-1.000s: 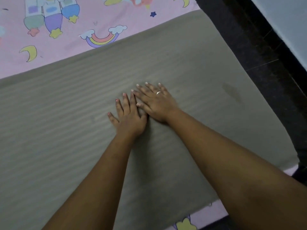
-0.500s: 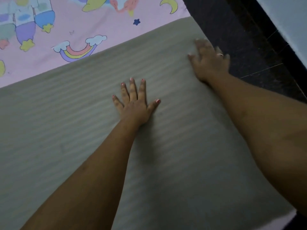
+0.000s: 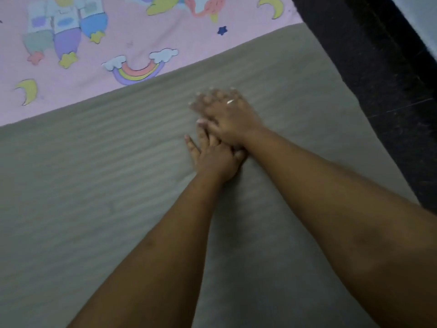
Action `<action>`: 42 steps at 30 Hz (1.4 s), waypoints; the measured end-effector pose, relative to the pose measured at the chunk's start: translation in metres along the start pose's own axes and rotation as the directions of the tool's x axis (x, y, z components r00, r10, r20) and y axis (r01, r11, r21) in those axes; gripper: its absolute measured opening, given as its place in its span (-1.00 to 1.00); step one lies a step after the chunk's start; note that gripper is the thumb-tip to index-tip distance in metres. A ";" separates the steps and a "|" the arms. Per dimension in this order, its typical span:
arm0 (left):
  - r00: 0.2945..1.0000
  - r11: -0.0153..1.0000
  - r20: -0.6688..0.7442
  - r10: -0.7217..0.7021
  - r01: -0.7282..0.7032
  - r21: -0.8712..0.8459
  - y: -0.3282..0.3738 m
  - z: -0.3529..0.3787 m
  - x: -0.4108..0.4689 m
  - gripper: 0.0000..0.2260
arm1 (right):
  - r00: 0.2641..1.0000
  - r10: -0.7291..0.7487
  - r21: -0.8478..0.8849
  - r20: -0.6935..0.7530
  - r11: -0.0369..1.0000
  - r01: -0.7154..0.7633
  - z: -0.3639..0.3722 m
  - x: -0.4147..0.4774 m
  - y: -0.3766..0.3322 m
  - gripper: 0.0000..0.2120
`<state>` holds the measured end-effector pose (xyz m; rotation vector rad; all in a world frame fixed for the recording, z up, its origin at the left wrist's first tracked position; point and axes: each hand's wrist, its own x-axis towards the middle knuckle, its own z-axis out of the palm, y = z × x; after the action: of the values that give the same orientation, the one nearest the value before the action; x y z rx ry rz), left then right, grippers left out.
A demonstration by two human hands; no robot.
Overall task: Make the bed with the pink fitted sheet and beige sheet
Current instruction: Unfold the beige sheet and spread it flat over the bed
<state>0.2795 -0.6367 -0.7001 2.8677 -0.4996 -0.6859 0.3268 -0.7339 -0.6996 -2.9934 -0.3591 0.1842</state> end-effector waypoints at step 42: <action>0.603 0.568 -0.160 -0.782 0.582 -0.582 -0.524 -0.019 -0.279 -0.58 | 0.914 -0.367 0.291 -0.171 0.868 0.403 0.044 0.128 -0.594 -0.49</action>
<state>0.2024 -0.0477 -0.6841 2.5102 0.8371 -0.1957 0.3089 -0.1253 -0.6768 -2.5329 -0.8187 0.0315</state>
